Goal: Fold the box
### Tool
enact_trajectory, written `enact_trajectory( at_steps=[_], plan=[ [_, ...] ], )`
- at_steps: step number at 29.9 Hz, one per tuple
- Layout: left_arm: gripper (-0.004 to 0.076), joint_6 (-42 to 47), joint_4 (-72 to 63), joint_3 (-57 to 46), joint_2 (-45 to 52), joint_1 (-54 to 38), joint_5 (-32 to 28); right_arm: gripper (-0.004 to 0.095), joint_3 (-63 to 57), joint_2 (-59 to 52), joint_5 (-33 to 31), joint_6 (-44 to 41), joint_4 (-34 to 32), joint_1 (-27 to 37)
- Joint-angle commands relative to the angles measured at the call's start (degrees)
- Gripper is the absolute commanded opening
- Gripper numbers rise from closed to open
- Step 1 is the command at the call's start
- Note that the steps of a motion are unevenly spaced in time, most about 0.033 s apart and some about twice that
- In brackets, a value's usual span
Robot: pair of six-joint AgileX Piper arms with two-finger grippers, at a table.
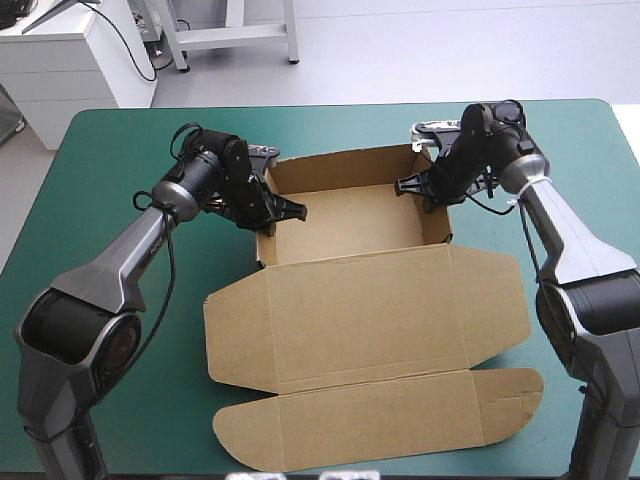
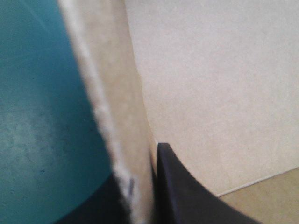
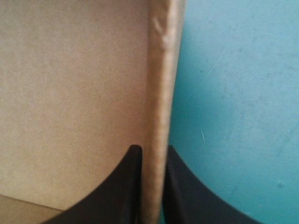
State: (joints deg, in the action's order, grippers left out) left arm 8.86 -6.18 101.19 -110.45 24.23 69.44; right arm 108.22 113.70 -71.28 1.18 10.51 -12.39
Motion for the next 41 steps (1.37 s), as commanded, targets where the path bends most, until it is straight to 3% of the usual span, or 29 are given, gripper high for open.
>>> enact_trajectory(
  at_steps=[1, 3, 6, 8, 11, 21, 30, 34, 36, 41],
  plan=[
    [0.0139, -2.8, -0.4, 1.5, 2.9, 0.2, 3.6, 0.0359, 1.7, -3.4, 0.0, 2.2, 1.7, -0.1],
    [0.0228, -2.8, -0.3, 1.5, 2.9, 0.2, 3.6, 0.0554, 1.7, -3.4, 0.0, 2.2, 1.7, -0.1],
    [0.0360, -2.8, -0.2, 2.0, 2.9, 0.2, 3.8, 0.0712, 1.7, -3.4, 0.0, 1.3, 1.7, -0.1],
    [0.0469, -2.8, -0.2, 2.8, 2.9, 0.2, 4.0, 0.0722, 1.7, -3.4, 0.0, 1.1, 1.7, -0.1],
    [0.0547, -2.6, 0.5, 3.8, 2.9, 0.2, 4.4, 0.0719, 1.7, -3.4, 0.0, 0.9, 1.9, -0.1],
    [0.0550, -2.8, 2.3, 5.7, 4.3, 0.2, 4.4, 0.0696, 1.8, -4.2, 0.0, 0.9, 2.1, -0.1],
    [0.0549, -4.2, 6.8, 5.4, 13.2, 0.2, 4.4, 0.0669, 1.9, -7.3, 0.0, 0.9, 2.3, 0.0],
    [0.0482, -7.1, 8.5, 3.3, 18.9, 0.2, 4.4, 0.0669, 1.9, -8.5, 0.0, 1.4, 2.3, 0.0],
    [0.0400, -8.9, 8.5, 1.0, 21.8, 0.2, 4.5, 0.0669, 1.9, -8.7, 0.0, 2.0, 2.3, 0.0],
    [0.0104, -11.7, 8.4, -8.0, 30.9, 0.2, 4.5, 0.0669, 1.9, -8.9, 0.0, 2.3, 2.1, 0.0]
  ],
)
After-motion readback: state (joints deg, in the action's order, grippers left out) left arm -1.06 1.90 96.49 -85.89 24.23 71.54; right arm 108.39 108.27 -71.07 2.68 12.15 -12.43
